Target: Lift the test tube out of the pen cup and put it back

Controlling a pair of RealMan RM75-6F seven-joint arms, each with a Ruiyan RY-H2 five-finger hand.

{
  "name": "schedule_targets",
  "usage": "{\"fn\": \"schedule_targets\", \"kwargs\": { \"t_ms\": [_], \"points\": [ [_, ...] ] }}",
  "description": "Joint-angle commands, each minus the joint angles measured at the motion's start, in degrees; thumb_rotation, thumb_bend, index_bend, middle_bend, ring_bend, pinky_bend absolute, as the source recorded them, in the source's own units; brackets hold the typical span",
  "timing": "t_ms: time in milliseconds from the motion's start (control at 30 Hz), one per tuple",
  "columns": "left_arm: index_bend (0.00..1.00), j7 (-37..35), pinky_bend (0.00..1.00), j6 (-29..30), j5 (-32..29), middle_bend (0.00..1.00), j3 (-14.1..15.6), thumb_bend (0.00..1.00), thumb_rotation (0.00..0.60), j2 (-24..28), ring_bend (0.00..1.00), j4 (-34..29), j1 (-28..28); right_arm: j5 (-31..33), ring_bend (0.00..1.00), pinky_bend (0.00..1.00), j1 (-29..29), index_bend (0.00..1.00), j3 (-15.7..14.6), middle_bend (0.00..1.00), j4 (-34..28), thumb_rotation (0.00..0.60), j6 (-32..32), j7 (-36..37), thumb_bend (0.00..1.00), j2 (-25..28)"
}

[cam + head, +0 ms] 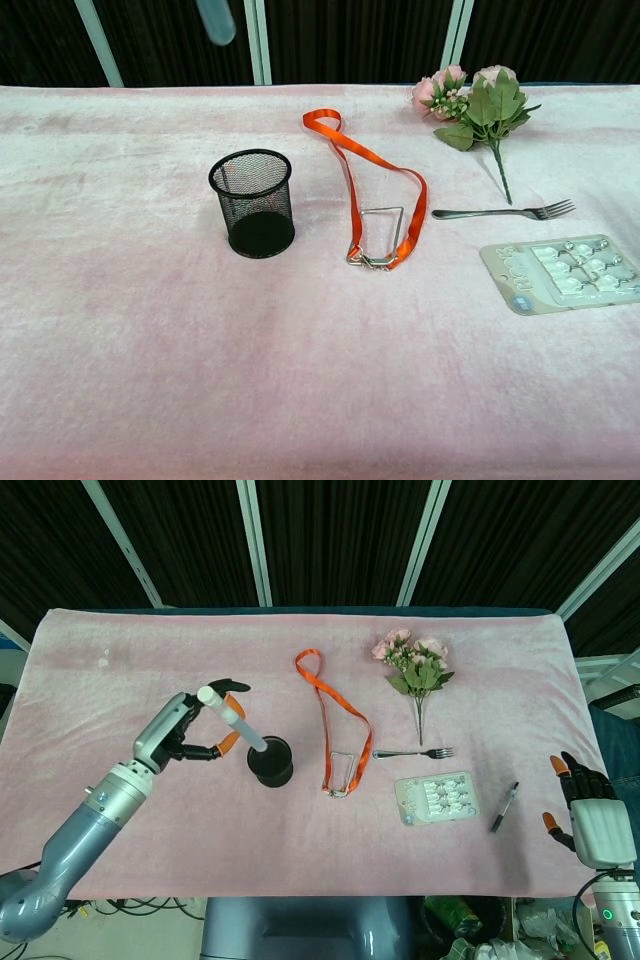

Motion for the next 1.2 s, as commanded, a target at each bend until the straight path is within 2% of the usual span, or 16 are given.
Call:
{"fn": "schedule_targets", "kwargs": {
  "t_ms": [33, 100, 167, 233, 300, 400, 433, 467, 567, 667, 833, 900, 1000, 1200],
  "points": [
    [0.54, -30.0, 0.04, -16.6, 21.4, 0.19, -18.7, 0.43, 0.600, 4.0, 0.00, -2.4, 12.7, 0.3, 0.15, 0.18, 0.0, 0.08, 0.1, 0.06, 0.0, 0.600, -0.2, 0.2, 0.20, 0.0],
    [0.55, -31.9, 0.03, -13.2, 28.5, 0.19, -17.8, 0.43, 0.600, 2.6, 0.00, -1.5, 14.0, 0.5, 0.15, 0.18, 0.0, 0.08, 0.2, 0.06, 0.1, 0.600, -0.3, 0.2, 0.20, 0.0],
    [0.55, -31.1, 0.04, -8.2, 35.1, 0.19, -15.3, 0.43, 0.600, 1.1, 0.00, 0.1, 14.6, 0.7, 0.15, 0.18, 0.0, 0.08, 0.3, 0.06, 0.2, 0.600, -0.4, 0.2, 0.20, 0.0],
    [0.56, -28.4, 0.04, -4.6, 39.2, 0.19, -12.6, 0.43, 0.600, -0.3, 0.00, 1.8, 14.4, 0.8, 0.15, 0.18, 0.0, 0.08, 0.3, 0.06, 0.2, 0.600, -0.5, 0.2, 0.20, 0.0],
    [0.56, -20.0, 0.04, -2.3, 42.9, 0.19, -8.8, 0.43, 0.600, -2.4, 0.00, 4.7, 13.0, 0.9, 0.15, 0.18, 0.1, 0.08, 0.2, 0.06, 0.3, 0.600, -0.9, 0.2, 0.20, 0.0],
    [0.56, -10.9, 0.04, -0.6, 43.6, 0.20, -6.0, 0.43, 0.600, -5.0, 0.00, 7.0, 11.5, 1.0, 0.15, 0.18, 0.2, 0.08, 0.2, 0.06, 0.3, 0.600, -1.1, 0.1, 0.20, 0.0],
    [0.56, -5.9, 0.04, 0.3, 43.6, 0.20, -4.9, 0.43, 0.600, -6.5, 0.00, 8.1, 10.8, 1.1, 0.15, 0.18, 0.2, 0.08, 0.2, 0.06, 0.3, 0.600, -1.2, 0.1, 0.20, 0.0],
    [0.56, 3.4, 0.04, 1.1, 44.5, 0.20, -3.1, 0.43, 0.600, -9.1, 0.00, 10.4, 9.4, 1.1, 0.15, 0.18, 0.3, 0.08, 0.2, 0.06, 0.4, 0.600, -1.4, 0.1, 0.20, 0.0],
    [0.56, 18.7, 0.04, 4.2, 40.9, 0.20, -0.8, 0.43, 0.600, -16.0, 0.00, 13.0, 6.8, 1.4, 0.15, 0.18, 0.3, 0.08, 0.2, 0.06, 0.4, 0.600, -1.8, 0.1, 0.20, 0.1],
    [0.56, 32.2, 0.04, 7.2, 38.9, 0.20, 0.6, 0.43, 0.600, -20.7, 0.00, 16.1, 4.2, 1.8, 0.15, 0.18, 0.3, 0.08, 0.3, 0.06, 0.5, 0.600, -2.0, 0.3, 0.20, 0.1],
    [0.57, 47.6, 0.04, 9.6, 37.4, 0.21, 2.3, 0.43, 0.600, -24.8, 0.00, 20.9, 0.5, 1.9, 0.15, 0.18, 0.3, 0.08, 0.4, 0.06, 0.4, 0.600, -2.0, 0.4, 0.20, 0.2],
    [0.58, 56.9, 0.04, 11.0, 37.4, 0.21, 2.9, 0.43, 0.600, -26.7, 0.00, 24.6, -1.7, 1.8, 0.15, 0.18, 0.4, 0.08, 0.3, 0.06, 0.4, 0.600, -2.1, 0.3, 0.20, 0.0],
    [0.58, 63.2, 0.04, 12.7, 35.6, 0.21, 2.7, 0.43, 0.600, -29.8, 0.00, 27.9, -4.6, 1.9, 0.15, 0.18, 0.5, 0.08, 0.1, 0.06, 0.6, 0.600, -2.7, -0.3, 0.20, -0.3],
    [0.58, 66.2, 0.05, 13.2, 30.3, 0.21, 2.6, 0.43, 0.600, -32.4, 0.00, 27.8, -9.1, 2.5, 0.15, 0.18, 0.5, 0.08, 0.2, 0.06, 0.3, 0.600, -3.0, -0.6, 0.20, -0.2]
  ]
}}
